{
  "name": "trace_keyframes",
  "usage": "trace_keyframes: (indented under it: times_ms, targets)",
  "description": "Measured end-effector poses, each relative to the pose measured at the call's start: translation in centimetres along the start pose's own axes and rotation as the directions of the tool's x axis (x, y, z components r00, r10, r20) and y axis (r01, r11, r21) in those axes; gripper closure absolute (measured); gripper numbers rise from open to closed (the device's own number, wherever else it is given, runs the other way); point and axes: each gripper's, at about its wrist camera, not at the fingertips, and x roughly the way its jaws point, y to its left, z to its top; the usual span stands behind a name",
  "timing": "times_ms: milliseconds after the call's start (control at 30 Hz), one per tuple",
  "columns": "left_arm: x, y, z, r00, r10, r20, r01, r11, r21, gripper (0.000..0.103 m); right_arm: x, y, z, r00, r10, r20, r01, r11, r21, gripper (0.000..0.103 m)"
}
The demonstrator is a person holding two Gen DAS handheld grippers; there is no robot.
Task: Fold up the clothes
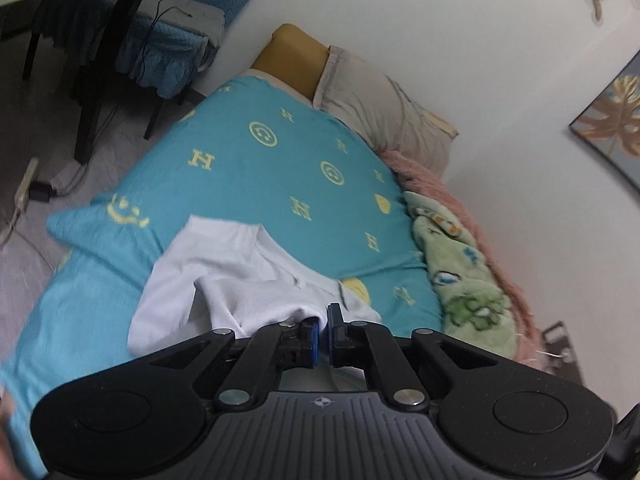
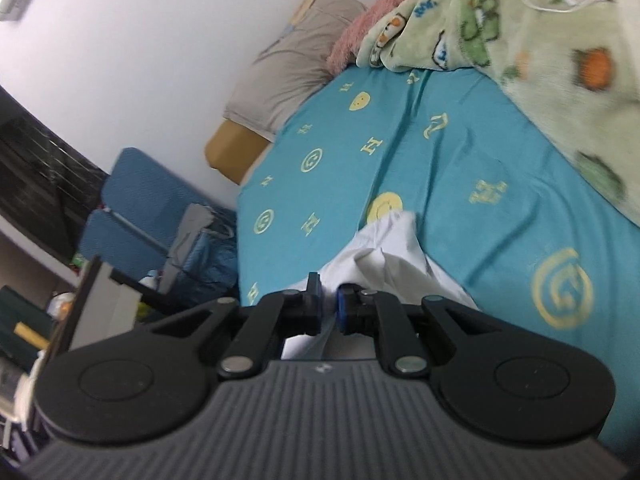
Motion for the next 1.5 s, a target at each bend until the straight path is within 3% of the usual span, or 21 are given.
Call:
trace_keyframes:
  times_ms: [133,300,533,667,733,800,867,933,1000,1200,1400,1500]
  targets:
    - [5.9,0.2,2.7,0.998,0.068,-0.016,-0.068,0.997,0.021,0.097,6.2,0.5,1.8,0.998,-0.056,-0.026,0.055,0.998,-0.042,0.091]
    - [11.4,2.3,4.3,0.997,0.078,-0.019,-0.078,0.997,-0.002,0.097,12.2,-0.1,2.4,0.997,-0.062,-0.045,0.057,0.993,-0.104,0.091]
    - [15.6,3.5,4.5,0.995,0.099,-0.011,-0.098,0.993,0.064,0.096,17.6,-0.8,2.0,0.996,-0.077,-0.046,0.067,0.978,-0.198,0.09]
    - [16.6,3.4,4.4,0.995,0.095,-0.016,-0.093,0.991,0.093,0.095,18.6,-1.1,1.8,0.992,-0.111,-0.055,0.097,0.971,-0.217,0.089]
    - [16.8,3.2,4.2,0.996,0.092,-0.012,-0.09,0.989,0.113,0.095,18.8,-0.9,1.7,0.992,-0.115,-0.059,0.099,0.967,-0.233,0.083]
    - [16.7,3.0,4.0,0.996,0.087,-0.009,-0.085,0.988,0.133,0.088,18.7,-0.5,1.7,0.993,-0.101,-0.062,0.082,0.965,-0.249,0.043]
    - [16.5,3.0,3.7,0.998,0.064,-0.01,-0.062,0.988,0.14,0.076,18.2,-0.1,1.5,0.996,-0.077,-0.055,0.06,0.965,-0.257,0.023]
    - [16.1,2.8,3.5,0.999,0.033,-0.004,-0.032,0.989,0.147,0.041,17.4,0.6,1.2,0.997,-0.067,-0.037,0.054,0.959,-0.279,0.022]
    - [15.5,2.4,3.1,0.999,0.028,0.032,-0.033,0.984,0.174,0.021,16.6,1.3,0.9,0.998,-0.059,-0.024,0.049,0.952,-0.303,0.023]
    - [13.6,1.4,1.6,0.996,0.085,0.024,-0.088,0.972,0.217,0.016,13.2,1.3,0.6,0.998,-0.055,-0.019,0.048,0.964,-0.262,0.023]
    - [10.3,2.6,-1.0,0.989,0.083,-0.125,-0.067,0.989,0.131,0.016,8.9,-2.2,-0.9,0.992,-0.038,-0.12,0.034,0.999,-0.033,0.023]
    - [9.2,3.0,-2.1,0.981,0.035,-0.192,-0.022,0.997,0.068,0.015,7.9,-4.3,-2.6,0.979,-0.049,-0.197,0.07,0.992,0.104,0.021]
